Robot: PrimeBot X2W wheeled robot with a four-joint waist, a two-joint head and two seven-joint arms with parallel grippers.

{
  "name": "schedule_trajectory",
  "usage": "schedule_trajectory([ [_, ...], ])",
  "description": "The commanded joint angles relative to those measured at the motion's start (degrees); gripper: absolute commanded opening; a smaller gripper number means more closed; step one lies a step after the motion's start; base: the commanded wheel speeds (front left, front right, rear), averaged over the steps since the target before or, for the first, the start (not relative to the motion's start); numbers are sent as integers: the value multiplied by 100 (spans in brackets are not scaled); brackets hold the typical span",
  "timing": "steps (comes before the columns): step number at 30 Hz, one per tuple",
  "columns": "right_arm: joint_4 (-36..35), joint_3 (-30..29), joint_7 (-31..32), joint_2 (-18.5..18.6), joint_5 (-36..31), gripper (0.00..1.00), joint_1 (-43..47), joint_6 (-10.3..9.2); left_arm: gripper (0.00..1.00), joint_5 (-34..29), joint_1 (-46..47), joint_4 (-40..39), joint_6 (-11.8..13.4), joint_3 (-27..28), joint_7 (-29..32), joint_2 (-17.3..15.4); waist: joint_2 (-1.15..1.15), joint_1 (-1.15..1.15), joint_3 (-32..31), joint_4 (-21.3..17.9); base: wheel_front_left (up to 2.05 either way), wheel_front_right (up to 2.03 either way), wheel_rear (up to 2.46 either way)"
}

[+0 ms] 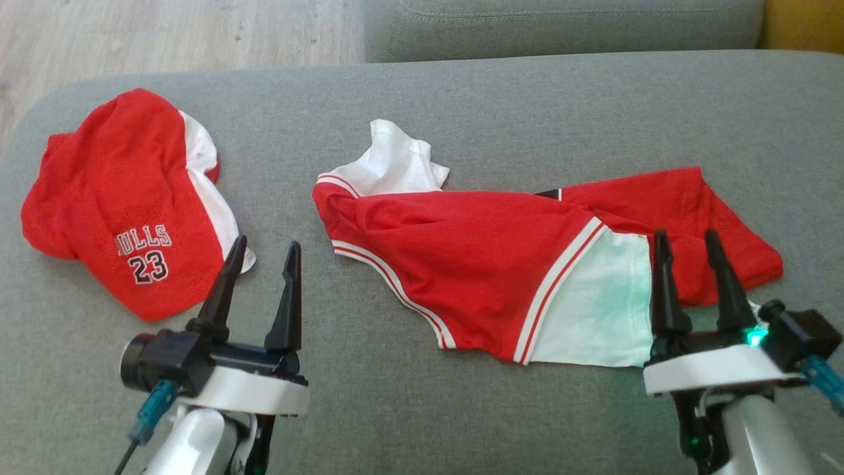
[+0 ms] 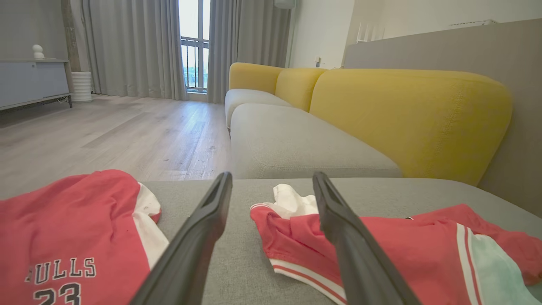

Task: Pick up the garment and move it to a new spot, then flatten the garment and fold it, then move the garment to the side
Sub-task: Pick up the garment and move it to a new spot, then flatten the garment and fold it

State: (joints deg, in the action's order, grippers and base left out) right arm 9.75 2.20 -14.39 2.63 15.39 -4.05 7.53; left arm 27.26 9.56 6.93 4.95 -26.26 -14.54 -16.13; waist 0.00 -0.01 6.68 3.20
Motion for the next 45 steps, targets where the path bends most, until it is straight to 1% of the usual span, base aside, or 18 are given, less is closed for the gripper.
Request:
schedule_trajectory([
  [1, 13, 97, -61, 25, 7, 100, -41, -4, 100, -156, 257, -176, -80, 380, -45, 0, 0, 1, -9, 6, 0, 0, 0],
  [4, 497, 92, -61, 25, -32, 100, 15, -4, 100, -352, 197, -100, -279, 527, -45, 175, 0, 1, -42, 3, 0, 0, 0],
  [8, 1147, 253, -61, 25, 15, 100, 4, -4, 100, -567, 155, 45, -505, 686, -45, 323, 0, 1, -76, -47, 0, 0, 0],
  [15, 2242, 396, 126, 25, 217, 100, -244, -4, 100, -835, 90, 245, -787, 862, -46, 587, 0, 1, -97, -89, 0, 0, 0],
  [22, 2895, 773, 317, 25, 797, 100, -550, -4, 100, -1026, 113, 368, -957, 988, -46, 754, 0, 1, -12, -11, 0, 0, 0],
  [24, 3010, 936, 326, 25, 902, 9, -627, -4, 100, -1070, 114, 391, -990, 1026, -46, 784, 0, 1, 3, 15, 0, 0, 0],
  [25, 3033, 1014, 312, 25, 964, 0, -664, -4, 100, -1090, 114, 403, -1005, 1044, -46, 795, 0, 1, 8, 24, 0, 0, 0],
  [31, 2876, 1333, 152, 25, 1428, 0, -828, -4, 100, -1171, 99, 457, -1061, 1157, -46, 837, 0, 1, -42, 49, 0, 0, 0],
  [34, 2553, 1516, 70, 25, 1674, 0, -947, -4, 100, -1206, 79, 485, -1086, 1215, -46, 874, 0, 1, -109, 54, 0, 0, 0],
  [35, 2266, 1593, 34, 25, 1718, 0, -1075, -4, 100, -1223, 67, 490, -1100, 1255, -46, 908, 0, 1, -156, 60, 0, 0, 0],
  [41, 1318, 1387, 28, 25, 1719, 0, -1582, -4, 100, -1264, 2, 503, -1139, 1340, -46, 1023, 0, 1, -326, 147, 0, 0, 0],
  [45, 826, 1173, 248, 25, 1587, 0, -1942, -4, 100, -1267, -66, 493, -1158, 1413, -46, 1091, 0, 1, -424, 231, 0, 0, 0],
])
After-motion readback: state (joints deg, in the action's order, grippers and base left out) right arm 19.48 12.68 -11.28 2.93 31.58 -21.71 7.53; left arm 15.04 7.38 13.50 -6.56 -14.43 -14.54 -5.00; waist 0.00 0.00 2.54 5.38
